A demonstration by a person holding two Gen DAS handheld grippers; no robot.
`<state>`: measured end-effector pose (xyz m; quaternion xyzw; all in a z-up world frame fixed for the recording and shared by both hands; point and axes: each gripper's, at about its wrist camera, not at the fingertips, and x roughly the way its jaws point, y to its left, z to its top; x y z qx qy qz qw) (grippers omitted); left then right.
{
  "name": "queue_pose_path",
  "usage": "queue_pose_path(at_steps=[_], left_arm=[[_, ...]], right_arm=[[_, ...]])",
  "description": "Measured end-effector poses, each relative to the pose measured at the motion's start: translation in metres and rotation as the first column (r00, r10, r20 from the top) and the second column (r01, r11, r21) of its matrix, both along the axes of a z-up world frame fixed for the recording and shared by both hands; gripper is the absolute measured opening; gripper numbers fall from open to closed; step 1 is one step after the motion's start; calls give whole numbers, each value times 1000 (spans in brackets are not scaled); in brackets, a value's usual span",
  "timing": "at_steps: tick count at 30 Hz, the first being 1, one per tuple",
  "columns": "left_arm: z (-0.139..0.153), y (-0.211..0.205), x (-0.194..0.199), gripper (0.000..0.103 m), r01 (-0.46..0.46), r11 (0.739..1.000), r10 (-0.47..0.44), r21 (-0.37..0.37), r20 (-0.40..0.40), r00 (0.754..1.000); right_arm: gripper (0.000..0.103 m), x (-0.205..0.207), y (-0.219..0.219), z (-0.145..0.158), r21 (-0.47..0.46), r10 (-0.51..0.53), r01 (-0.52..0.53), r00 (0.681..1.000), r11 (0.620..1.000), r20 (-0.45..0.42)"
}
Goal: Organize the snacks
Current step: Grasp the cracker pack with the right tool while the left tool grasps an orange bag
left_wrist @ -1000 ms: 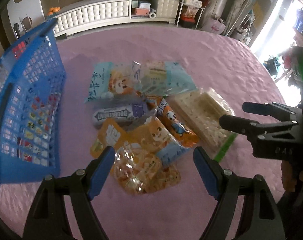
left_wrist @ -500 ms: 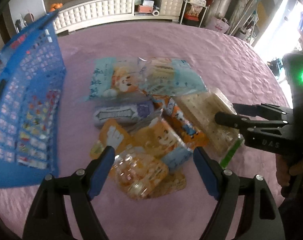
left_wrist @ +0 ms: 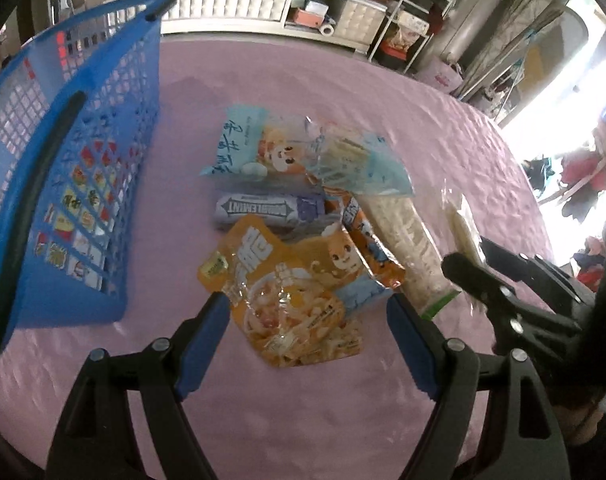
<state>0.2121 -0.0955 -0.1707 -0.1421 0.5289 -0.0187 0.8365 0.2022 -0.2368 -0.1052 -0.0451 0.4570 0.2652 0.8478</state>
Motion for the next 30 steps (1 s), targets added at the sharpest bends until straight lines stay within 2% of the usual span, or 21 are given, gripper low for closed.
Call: queue_pose_path(at_steps=[2, 6, 11, 16, 19, 20, 23, 24, 27, 28, 30], left_arm=[[-4, 0, 4, 79, -25, 1000, 26, 9, -8, 1000], [-17, 7, 13, 79, -100, 993, 97, -65, -46, 994], [-28, 5, 19, 79, -148, 989, 148, 6, -86, 985], [-28, 9, 5, 79, -196, 979, 198, 48, -48, 979], [-32, 13, -3, 77, -205, 979, 205, 19, -52, 977], [-33, 14, -4, 75, -204, 979, 204, 4, -57, 977], [-34, 14, -11, 57, -176, 983, 171, -60, -72, 983], [-33, 13, -12, 47, -160, 985, 155, -64, -73, 985], [-31, 6, -11, 36, -122, 992, 119, -43, -75, 990], [-31, 4, -12, 26, -113, 993, 110, -36, -64, 992], [-29, 0, -10, 13, -110, 994, 109, -18, -54, 993]], right_arm=[[53, -1, 1, -1, 12, 3, -3, 1000, 1000, -10], [53, 1, 3, -6, -14, 3, -3, 1000, 1000, 1], [53, 7, 1, -8, -3, -18, 18, 1000, 1000, -24], [53, 4, 1, -7, -11, -16, 16, 1000, 1000, -10], [53, 1, 5, -8, -11, 4, -4, 1000, 1000, -13], [53, 0, 6, -9, -15, 11, -11, 1000, 1000, -12], [53, -4, 7, -9, 0, 25, -25, 999, 1000, -22], [53, -3, 7, -9, 22, 32, -31, 999, 999, -37], [53, -4, 10, -8, 45, 39, -37, 998, 998, -46], [53, -5, 12, -8, 40, 42, -40, 998, 998, -43], [53, -7, 14, -8, 33, 48, -46, 998, 998, -37]])
